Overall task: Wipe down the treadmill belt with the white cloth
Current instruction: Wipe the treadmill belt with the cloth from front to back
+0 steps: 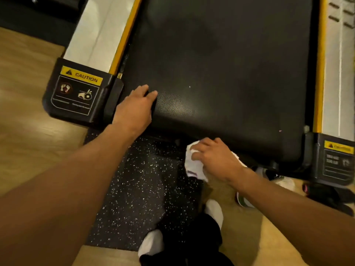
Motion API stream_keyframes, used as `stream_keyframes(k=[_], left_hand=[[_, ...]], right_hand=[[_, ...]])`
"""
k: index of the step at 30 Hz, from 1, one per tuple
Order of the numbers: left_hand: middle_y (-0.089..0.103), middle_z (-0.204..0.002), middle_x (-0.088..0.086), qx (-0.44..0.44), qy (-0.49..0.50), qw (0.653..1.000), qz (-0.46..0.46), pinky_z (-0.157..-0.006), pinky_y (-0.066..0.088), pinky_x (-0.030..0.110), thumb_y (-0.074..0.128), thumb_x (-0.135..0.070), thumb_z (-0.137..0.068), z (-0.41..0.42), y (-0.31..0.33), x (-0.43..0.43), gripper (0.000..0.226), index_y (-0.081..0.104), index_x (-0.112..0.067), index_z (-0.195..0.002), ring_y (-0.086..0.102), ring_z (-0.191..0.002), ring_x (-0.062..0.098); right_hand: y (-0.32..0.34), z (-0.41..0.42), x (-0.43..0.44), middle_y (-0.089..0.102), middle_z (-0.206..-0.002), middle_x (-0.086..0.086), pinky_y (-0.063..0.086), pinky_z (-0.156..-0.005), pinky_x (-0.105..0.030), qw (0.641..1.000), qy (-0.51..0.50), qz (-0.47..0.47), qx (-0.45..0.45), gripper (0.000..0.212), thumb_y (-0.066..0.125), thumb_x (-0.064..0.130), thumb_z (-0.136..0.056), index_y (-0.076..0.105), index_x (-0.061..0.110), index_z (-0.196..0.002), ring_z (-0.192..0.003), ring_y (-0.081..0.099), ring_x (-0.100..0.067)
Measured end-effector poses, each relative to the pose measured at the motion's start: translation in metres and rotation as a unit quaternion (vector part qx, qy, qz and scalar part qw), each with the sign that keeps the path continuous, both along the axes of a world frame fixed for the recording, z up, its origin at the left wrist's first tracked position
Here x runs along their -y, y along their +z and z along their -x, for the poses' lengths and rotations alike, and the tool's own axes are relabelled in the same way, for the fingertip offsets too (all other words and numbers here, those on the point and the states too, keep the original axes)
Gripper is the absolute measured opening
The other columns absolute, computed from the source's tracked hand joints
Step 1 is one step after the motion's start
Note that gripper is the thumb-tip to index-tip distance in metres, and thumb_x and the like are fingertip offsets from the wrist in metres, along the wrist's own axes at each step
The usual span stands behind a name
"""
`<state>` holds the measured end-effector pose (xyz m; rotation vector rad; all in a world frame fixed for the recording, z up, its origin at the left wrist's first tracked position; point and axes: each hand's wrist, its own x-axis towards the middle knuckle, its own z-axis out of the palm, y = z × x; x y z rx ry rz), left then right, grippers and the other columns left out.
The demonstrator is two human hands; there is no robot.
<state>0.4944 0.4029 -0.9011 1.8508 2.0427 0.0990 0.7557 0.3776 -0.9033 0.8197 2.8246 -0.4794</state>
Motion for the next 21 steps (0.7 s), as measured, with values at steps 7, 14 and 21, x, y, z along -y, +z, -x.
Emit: stream_keyframes(k=[7,14,21], left_hand=[[0.032,-0.15,0.013,0.029,0.042,0.999,0.01,-0.103,0.04,0.053,0.052,-0.013,-0.092,-0.086,-0.007,-0.015,0.047,0.046,-0.016,-0.138,0.032,-0.137,0.035],[0.033,-0.144,0.018,0.002,0.055,0.998,0.031,-0.107,0.037,0.055,0.054,-0.012,-0.09,-0.11,-0.003,-0.014,0.048,0.043,-0.007,-0.136,0.033,-0.134,0.04],[0.017,-0.154,0.021,-0.027,0.053,0.994,0.088,-0.112,0.028,0.055,0.06,-0.01,-0.086,-0.12,0.005,-0.014,0.068,0.028,-0.005,-0.146,0.019,-0.141,0.042]], right_hand=[[0.002,0.009,-0.033,0.061,-0.126,0.0,0.041,-0.075,-0.039,0.991,-0.101,-0.064,-0.056,0.036,0.078,0.013,-0.067,0.066,0.022,-0.1,-0.115,0.052,-0.029],[0.022,-0.101,0.004,0.066,-0.115,-0.007,0.054,-0.069,-0.039,0.987,-0.162,0.012,0.002,0.05,0.083,0.017,-0.054,0.07,0.018,-0.103,-0.101,0.06,-0.032],[0.021,-0.105,-0.037,0.062,-0.123,-0.006,0.053,-0.079,-0.046,0.946,-0.318,-0.047,-0.036,0.05,0.077,0.0,-0.064,0.067,0.015,-0.111,-0.109,0.053,-0.031]])
